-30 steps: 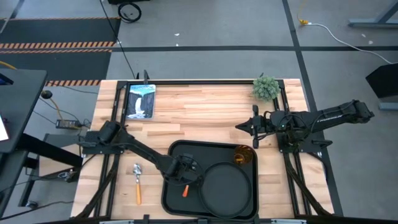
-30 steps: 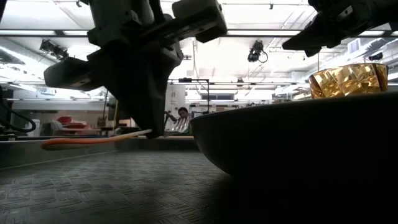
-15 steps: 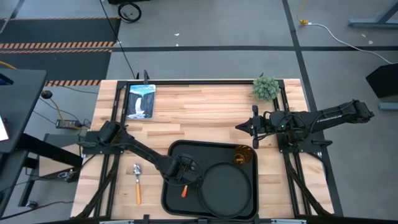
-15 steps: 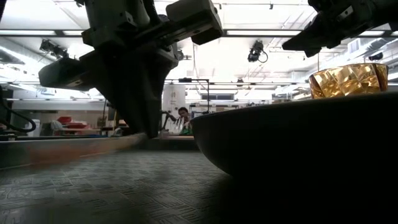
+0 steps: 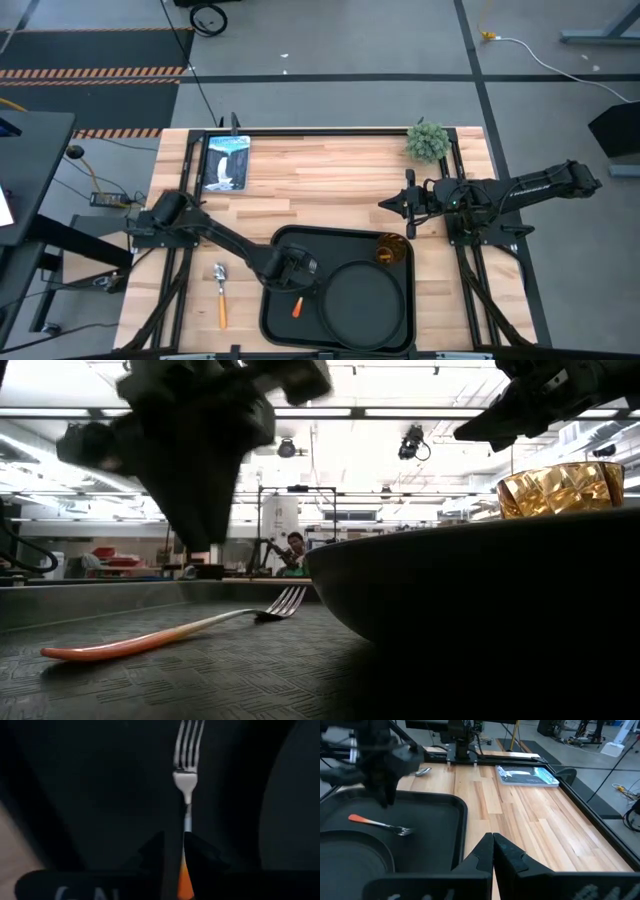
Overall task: Pick and place plate/cup/fork/spoon on tray
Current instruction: Put the yellow spoon on the black tray to the left of the orange fork
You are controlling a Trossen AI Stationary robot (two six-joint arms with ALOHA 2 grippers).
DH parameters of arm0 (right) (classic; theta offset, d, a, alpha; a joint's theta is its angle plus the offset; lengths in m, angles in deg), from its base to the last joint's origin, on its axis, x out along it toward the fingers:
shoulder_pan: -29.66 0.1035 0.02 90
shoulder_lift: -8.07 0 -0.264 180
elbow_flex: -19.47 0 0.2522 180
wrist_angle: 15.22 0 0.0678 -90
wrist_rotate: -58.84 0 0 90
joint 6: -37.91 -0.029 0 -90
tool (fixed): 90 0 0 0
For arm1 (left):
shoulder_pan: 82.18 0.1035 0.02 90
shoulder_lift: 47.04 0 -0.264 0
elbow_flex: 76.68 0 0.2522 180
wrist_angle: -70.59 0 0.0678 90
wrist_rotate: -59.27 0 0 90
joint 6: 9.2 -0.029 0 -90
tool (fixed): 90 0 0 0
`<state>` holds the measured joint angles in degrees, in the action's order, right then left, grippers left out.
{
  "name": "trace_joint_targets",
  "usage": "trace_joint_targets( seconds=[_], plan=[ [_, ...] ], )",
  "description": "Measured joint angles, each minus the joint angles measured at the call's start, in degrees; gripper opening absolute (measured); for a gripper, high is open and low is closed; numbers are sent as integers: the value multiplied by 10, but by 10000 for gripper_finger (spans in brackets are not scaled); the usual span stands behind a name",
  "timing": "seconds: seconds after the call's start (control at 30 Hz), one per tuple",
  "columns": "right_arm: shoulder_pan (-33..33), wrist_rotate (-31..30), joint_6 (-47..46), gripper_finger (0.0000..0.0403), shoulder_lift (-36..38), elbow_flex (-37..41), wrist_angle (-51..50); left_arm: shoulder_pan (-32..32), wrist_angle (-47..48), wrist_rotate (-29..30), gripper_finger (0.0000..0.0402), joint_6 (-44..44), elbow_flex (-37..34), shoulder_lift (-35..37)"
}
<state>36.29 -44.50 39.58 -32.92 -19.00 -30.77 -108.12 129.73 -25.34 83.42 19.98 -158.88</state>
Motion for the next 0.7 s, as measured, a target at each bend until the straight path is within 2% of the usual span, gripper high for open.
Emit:
trace_joint_targets(
  seconds=[0.13,0.3,0.47,0.6,0.7],
  plan=[
    [0,0,0,12,0,0,-1,-21,88,-10,66,-30,0,24],
    [0,0,0,12,0,0,-2,-64,196,-77,43,-54,0,30],
    [0,0,0,12,0,0,0,-114,289,-86,16,-82,0,29],
    [0,0,0,12,0,0,0,-153,381,-92,5,10,0,28],
    [0,0,0,12,0,0,1,-187,399,-99,5,77,0,30]
  ],
)
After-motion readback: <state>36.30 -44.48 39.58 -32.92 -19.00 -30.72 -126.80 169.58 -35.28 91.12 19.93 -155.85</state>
